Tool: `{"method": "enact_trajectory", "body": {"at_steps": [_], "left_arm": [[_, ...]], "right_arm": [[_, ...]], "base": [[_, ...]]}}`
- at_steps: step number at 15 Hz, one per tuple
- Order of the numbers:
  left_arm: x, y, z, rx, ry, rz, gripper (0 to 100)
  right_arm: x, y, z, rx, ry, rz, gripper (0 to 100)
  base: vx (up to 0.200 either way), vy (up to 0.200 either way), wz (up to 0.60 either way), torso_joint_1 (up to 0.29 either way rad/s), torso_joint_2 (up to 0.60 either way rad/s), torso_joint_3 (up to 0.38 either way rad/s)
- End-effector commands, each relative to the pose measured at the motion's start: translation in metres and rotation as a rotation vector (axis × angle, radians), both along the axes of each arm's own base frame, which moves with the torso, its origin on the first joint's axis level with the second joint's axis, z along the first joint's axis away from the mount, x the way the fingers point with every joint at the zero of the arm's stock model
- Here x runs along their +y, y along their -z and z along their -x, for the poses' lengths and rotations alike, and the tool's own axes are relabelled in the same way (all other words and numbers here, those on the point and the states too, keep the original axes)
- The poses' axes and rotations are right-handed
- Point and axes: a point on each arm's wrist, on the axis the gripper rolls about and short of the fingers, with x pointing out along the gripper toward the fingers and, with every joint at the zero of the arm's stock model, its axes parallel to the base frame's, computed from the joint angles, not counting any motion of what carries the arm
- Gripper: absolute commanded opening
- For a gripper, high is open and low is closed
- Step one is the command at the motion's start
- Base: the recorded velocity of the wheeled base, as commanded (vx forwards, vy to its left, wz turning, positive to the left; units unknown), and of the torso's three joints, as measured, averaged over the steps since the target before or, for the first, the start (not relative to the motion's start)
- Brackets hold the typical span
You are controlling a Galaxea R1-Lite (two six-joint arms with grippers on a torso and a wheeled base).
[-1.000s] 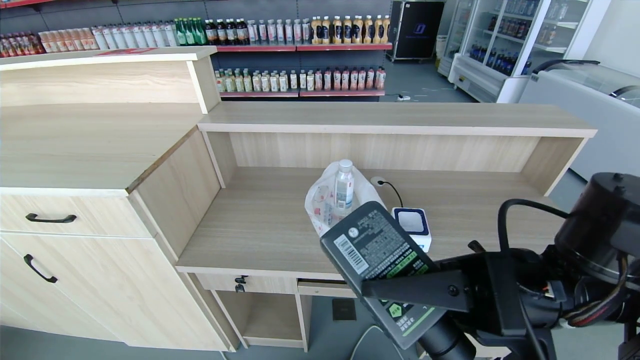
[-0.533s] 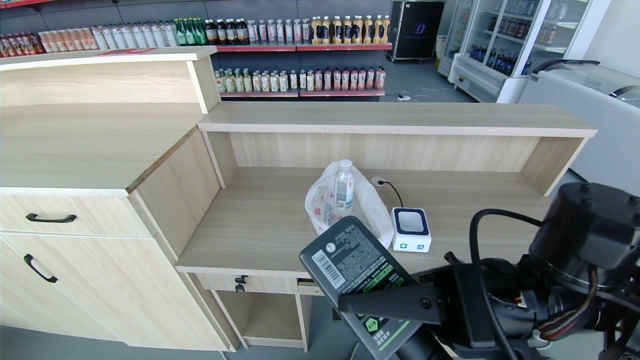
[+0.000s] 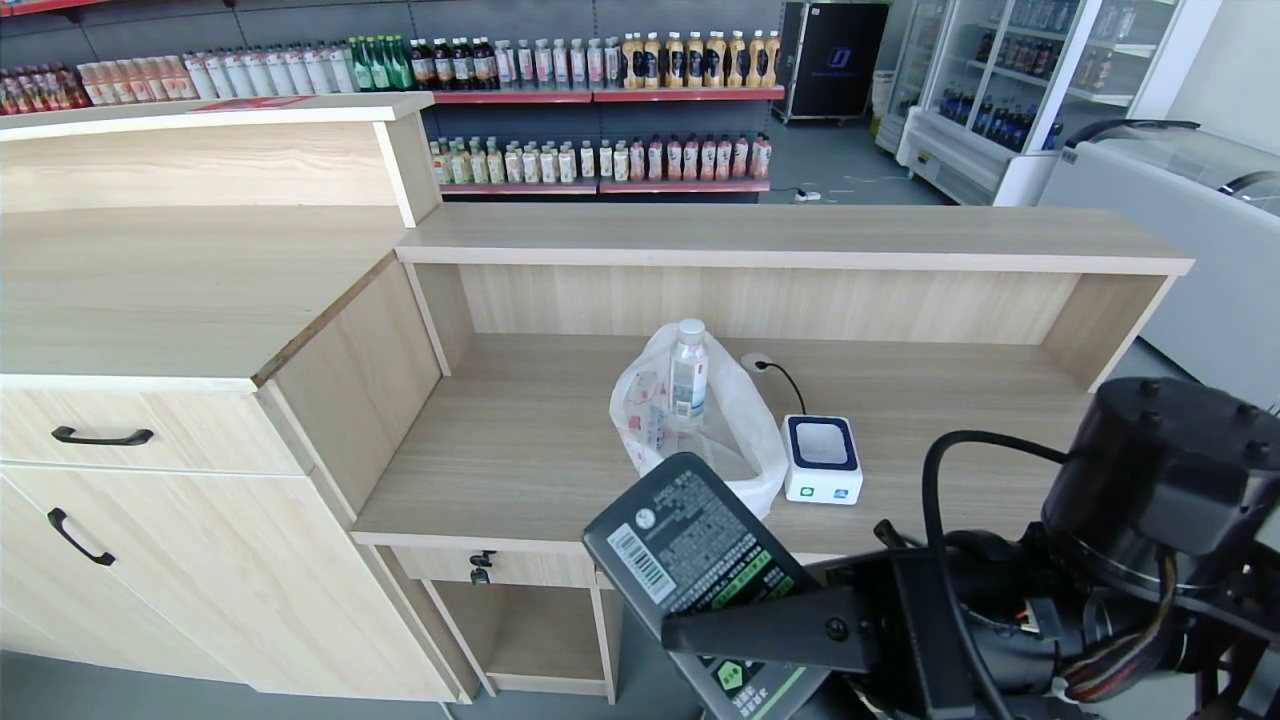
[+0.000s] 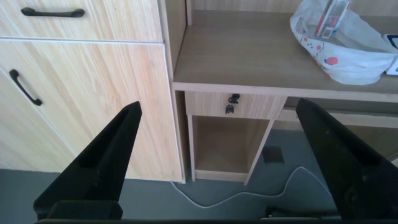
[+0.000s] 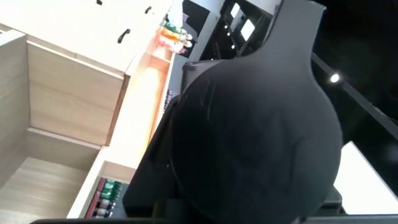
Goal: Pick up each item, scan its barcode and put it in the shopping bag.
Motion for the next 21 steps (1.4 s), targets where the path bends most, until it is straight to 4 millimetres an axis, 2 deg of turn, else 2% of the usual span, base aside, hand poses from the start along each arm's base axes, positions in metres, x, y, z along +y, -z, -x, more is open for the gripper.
{"method": "enact_trajectory", "body": {"at_steps": [1, 4, 5, 6, 7, 9, 10, 11, 12, 13, 14, 15, 18, 21], "left_arm": [[0.000, 0.000, 0.000, 0.001, 0.000, 0.000, 100], [0.000, 0.000, 0.000, 0.001, 0.000, 0.000, 100], [0.000, 0.000, 0.000, 0.001, 0.000, 0.000, 100], [0.000, 0.000, 0.000, 0.001, 0.000, 0.000, 100], [0.000, 0.000, 0.000, 0.001, 0.000, 0.000, 100], [0.000, 0.000, 0.000, 0.001, -0.002, 0.000, 100], [0.000, 0.000, 0.000, 0.001, -0.002, 0.000, 100], [0.000, 0.000, 0.000, 0.001, 0.000, 0.000, 100], [0.000, 0.000, 0.000, 0.001, 0.000, 0.000, 100], [0.000, 0.000, 0.000, 0.001, 0.000, 0.000, 100], [0.000, 0.000, 0.000, 0.001, -0.002, 0.000, 100], [0.000, 0.000, 0.000, 0.001, 0.000, 0.002, 100], [0.000, 0.000, 0.000, 0.001, 0.000, 0.000, 100], [0.000, 0.000, 0.000, 0.001, -0.002, 0.000, 100]], "right_arm": [[0.002, 0.002, -0.001, 0.005, -0.005, 0.006, 0], [0.002, 0.002, -0.001, 0.015, 0.000, 0.007, 0], [-0.001, -0.005, -0.005, 0.089, 0.058, -0.011, 0], [-0.011, -0.012, -0.013, 0.210, 0.218, -0.040, 0], [-0.030, -0.021, -0.022, 0.440, 0.490, -0.139, 0], [-0.063, -0.032, -0.031, 0.773, 0.843, -0.413, 0], [-0.079, -0.040, -0.033, 0.853, 0.924, -0.538, 0], [-0.089, -0.042, -0.035, 0.876, 0.957, -0.586, 0], [-0.131, -0.046, -0.034, 0.856, 1.088, -0.711, 0], [-0.144, -0.046, -0.032, 0.839, 1.133, -0.739, 0], [-0.173, -0.049, -0.024, 0.792, 1.203, -0.801, 0], [-0.185, -0.047, -0.023, 0.798, 1.209, -0.804, 0], [-0.192, -0.043, -0.025, 0.944, 1.160, -0.887, 0], [-0.196, -0.046, -0.038, 1.173, 1.220, -1.216, 0]], "base": [[0.000, 0.000, 0.00, 0.000, 0.00, 0.000], [0.000, 0.000, 0.00, 0.000, 0.00, 0.000], [0.000, 0.000, 0.00, 0.000, 0.00, 0.000], [0.000, 0.000, 0.00, 0.000, 0.00, 0.000], [0.000, 0.000, 0.00, 0.000, 0.00, 0.000], [0.000, 0.000, 0.00, 0.000, 0.00, 0.000], [0.000, 0.000, 0.00, 0.000, 0.00, 0.000], [0.000, 0.000, 0.00, 0.000, 0.00, 0.000], [0.000, 0.000, 0.00, 0.000, 0.00, 0.000], [0.000, 0.000, 0.00, 0.000, 0.00, 0.000], [0.000, 0.000, 0.00, 0.000, 0.00, 0.000], [0.000, 0.000, 0.00, 0.000, 0.00, 0.000], [0.000, 0.000, 0.40, 0.003, 0.00, 0.003], [0.000, 0.000, 0.60, 0.004, 0.00, -0.001]]}}
